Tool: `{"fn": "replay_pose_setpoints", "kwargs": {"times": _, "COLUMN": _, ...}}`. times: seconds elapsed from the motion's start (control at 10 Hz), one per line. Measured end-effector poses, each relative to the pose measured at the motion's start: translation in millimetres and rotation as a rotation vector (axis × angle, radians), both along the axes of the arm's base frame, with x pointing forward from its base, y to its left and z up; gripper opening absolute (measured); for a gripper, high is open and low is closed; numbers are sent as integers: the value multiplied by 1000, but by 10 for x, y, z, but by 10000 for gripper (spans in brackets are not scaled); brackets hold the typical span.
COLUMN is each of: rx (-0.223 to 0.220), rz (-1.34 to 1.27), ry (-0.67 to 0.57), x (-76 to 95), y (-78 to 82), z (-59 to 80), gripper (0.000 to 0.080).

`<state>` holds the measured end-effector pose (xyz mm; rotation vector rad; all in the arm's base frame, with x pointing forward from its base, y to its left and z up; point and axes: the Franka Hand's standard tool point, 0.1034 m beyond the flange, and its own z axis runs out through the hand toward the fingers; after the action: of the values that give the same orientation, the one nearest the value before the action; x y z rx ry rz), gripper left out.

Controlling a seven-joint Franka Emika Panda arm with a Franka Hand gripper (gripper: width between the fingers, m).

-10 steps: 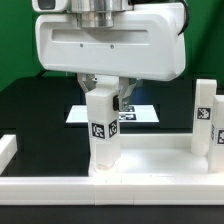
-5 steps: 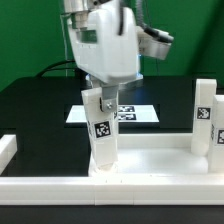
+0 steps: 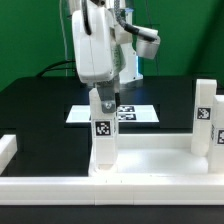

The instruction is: Assemble desk

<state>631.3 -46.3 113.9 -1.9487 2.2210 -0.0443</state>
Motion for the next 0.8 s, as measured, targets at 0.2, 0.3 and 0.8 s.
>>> {"fn": "replay_pose_setpoints", "kwargs": {"times": 0.2, "rx": -64, "rz": 329, "ry": 1, "x": -3, "y": 9, "z": 17, "gripper": 492}}
{"fn": "replay_pose_setpoints", "kwargs": {"times": 0.3, "rx": -78, "rz": 462, "ry": -3, "x": -40, "y": 26, "z": -3, "gripper": 623}}
{"fn": "replay_pose_setpoints", "kwargs": {"times": 0.8, "rx": -139, "rz": 789, "ry": -41, "x": -85, "y": 15, "z": -23, "gripper": 648}}
